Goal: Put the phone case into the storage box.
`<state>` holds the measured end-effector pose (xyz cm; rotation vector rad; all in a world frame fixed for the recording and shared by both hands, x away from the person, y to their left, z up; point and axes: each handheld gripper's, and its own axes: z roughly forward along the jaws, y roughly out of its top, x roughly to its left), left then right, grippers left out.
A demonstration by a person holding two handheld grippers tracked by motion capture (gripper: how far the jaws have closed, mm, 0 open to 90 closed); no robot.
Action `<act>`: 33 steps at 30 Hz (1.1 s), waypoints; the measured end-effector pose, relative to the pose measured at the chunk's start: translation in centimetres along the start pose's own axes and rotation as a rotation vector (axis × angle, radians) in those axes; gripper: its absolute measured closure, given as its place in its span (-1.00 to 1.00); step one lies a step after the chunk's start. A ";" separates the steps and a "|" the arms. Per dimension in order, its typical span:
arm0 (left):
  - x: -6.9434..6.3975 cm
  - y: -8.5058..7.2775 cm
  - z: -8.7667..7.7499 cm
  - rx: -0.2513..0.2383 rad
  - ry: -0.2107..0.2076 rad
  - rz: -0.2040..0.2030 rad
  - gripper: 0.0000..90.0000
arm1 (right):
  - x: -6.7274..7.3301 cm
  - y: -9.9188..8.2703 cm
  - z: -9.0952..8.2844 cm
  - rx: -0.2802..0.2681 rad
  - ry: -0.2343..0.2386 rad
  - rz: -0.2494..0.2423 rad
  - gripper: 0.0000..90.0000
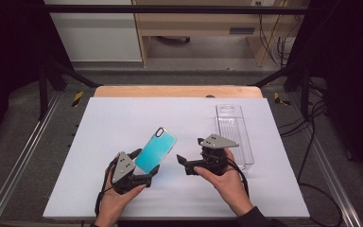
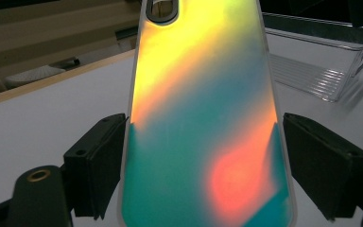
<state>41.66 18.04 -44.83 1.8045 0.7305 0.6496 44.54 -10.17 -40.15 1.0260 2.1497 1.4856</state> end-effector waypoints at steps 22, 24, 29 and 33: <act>-1.0 0.2 0.3 -0.002 -0.013 0.045 -0.63 | 0.8 -0.3 2.0 -0.008 0.115 0.128 -0.58; -1.1 0.2 0.3 -0.001 -0.014 0.050 -0.63 | 0.6 -0.2 2.1 -0.014 0.128 0.157 -0.50; -1.3 0.3 0.3 -0.004 -0.017 0.064 -0.63 | 0.7 -0.1 2.4 -0.020 0.154 0.181 -0.28; -1.3 0.3 0.3 -0.007 -0.025 0.063 -0.63 | 0.6 -0.1 2.7 -0.017 0.181 0.206 -0.12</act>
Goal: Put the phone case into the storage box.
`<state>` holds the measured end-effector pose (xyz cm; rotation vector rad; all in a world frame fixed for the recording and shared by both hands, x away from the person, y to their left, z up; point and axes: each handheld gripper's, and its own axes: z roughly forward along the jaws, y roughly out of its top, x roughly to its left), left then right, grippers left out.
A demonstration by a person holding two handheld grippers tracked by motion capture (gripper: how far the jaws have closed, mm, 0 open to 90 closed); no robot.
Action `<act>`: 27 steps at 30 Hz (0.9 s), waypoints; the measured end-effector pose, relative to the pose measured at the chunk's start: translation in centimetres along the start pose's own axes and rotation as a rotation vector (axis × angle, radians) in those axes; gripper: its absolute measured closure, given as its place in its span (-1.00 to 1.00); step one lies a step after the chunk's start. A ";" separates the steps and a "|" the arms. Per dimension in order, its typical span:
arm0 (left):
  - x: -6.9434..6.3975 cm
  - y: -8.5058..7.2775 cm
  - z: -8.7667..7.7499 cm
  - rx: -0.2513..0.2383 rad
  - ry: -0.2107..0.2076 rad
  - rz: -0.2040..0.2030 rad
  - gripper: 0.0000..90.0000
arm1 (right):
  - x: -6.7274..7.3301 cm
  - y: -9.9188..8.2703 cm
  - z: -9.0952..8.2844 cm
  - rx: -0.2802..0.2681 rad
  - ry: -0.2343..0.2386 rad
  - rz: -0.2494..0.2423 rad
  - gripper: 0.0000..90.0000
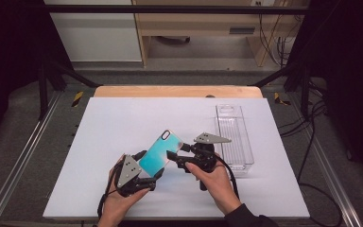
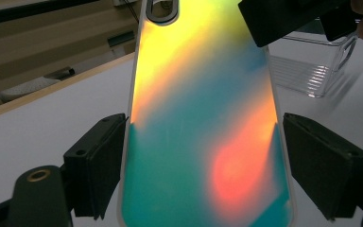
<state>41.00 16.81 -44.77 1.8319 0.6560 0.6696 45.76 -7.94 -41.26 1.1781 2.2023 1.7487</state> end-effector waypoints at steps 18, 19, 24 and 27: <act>-0.3 0.0 0.2 0.001 -0.029 0.004 -0.63 | -0.9 0.3 -0.3 -0.029 0.030 0.092 0.28; -0.3 0.0 0.2 0.002 -0.031 0.006 -0.63 | -1.0 0.3 -0.3 -0.027 0.029 0.093 0.28; -0.3 -0.1 0.2 0.004 -0.036 0.004 -0.63 | -1.0 0.4 -0.4 -0.032 0.029 0.100 0.38; -0.3 -0.1 0.3 0.007 -0.039 0.001 -0.63 | -1.1 0.4 -0.5 -0.036 0.037 0.100 0.43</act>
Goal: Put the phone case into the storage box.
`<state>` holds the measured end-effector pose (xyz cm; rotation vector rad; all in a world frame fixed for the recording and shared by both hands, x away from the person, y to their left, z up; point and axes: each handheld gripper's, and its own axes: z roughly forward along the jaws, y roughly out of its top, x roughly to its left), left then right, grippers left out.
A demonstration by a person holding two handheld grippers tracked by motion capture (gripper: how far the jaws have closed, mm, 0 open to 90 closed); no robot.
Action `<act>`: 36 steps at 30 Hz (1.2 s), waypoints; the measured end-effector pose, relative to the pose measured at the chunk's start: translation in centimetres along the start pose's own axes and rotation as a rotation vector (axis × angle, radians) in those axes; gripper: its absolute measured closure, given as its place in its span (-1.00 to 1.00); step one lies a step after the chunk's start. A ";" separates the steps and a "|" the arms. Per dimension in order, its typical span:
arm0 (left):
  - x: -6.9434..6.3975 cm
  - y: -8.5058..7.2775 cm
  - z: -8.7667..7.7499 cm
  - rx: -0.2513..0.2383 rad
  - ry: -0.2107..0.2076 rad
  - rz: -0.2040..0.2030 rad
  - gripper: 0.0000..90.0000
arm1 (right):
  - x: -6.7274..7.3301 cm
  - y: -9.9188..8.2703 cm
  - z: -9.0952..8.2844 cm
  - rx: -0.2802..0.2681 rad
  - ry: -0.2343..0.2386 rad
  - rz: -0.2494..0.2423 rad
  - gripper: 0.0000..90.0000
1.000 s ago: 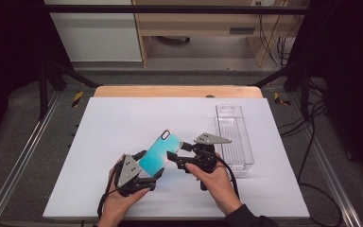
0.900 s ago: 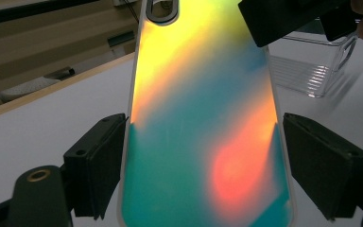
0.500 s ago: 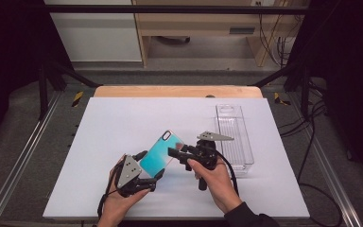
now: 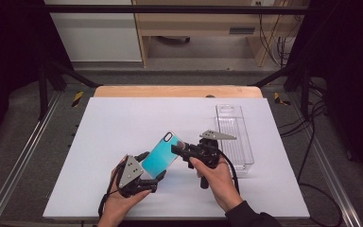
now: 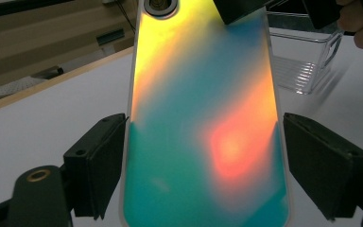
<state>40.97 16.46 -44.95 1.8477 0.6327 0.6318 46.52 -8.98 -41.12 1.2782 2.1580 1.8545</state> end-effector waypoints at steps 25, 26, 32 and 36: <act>0.0 -0.2 0.4 0.019 0.003 0.008 -0.64 | 1.9 0.6 -0.4 -0.008 0.046 -0.042 0.77; 0.0 -0.2 0.5 0.019 0.004 0.007 -0.64 | 2.1 0.6 -0.4 -0.007 0.052 -0.045 0.78; 0.2 -0.3 0.5 0.020 0.013 0.003 -0.64 | 3.0 0.8 -0.1 0.004 0.053 -0.079 0.80; 0.3 -0.4 0.5 0.019 0.015 -0.006 -0.64 | 3.6 0.9 0.1 0.011 0.043 -0.115 0.80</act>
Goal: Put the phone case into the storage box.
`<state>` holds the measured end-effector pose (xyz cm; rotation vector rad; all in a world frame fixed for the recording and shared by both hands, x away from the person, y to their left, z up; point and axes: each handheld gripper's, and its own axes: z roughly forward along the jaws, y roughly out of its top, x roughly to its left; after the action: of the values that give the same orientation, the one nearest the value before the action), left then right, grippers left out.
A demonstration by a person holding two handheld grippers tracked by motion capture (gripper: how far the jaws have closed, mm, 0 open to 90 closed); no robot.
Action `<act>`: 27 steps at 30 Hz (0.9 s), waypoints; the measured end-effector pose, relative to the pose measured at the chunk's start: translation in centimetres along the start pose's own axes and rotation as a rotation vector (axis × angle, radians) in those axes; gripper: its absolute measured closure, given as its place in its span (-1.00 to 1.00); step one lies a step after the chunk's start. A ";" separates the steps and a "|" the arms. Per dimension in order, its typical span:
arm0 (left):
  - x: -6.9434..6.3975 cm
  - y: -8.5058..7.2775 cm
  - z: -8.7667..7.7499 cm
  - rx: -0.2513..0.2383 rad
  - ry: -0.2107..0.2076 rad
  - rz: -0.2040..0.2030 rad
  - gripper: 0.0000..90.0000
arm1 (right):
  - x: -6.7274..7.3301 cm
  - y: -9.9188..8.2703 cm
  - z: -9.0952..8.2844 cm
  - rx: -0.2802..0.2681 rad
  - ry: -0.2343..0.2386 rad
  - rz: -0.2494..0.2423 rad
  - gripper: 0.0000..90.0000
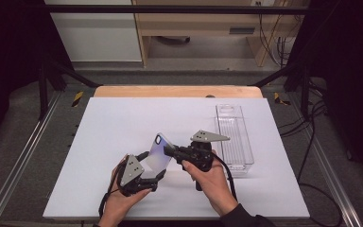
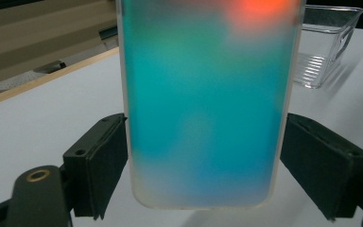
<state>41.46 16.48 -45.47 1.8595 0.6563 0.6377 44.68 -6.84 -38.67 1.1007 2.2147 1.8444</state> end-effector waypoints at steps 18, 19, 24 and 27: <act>0.3 -0.5 -0.1 -0.065 -0.007 -0.076 -0.80 | -0.3 1.1 0.2 0.007 -0.062 -0.100 0.80; 0.3 -0.5 -0.2 -0.067 -0.007 -0.080 -0.83 | -0.5 1.2 0.1 0.009 -0.070 -0.105 0.80; 0.9 -0.7 -0.6 -0.088 0.003 -0.116 -0.93 | -1.1 1.6 -0.1 0.024 -0.103 -0.145 0.80; 1.3 -0.9 -0.8 -0.102 0.005 -0.138 -0.96 | -1.4 1.9 -0.4 0.026 -0.112 -0.158 0.80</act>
<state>41.71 18.13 -45.85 1.7023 0.7354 0.5756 46.47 -7.90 -37.47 0.9765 2.1987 1.6544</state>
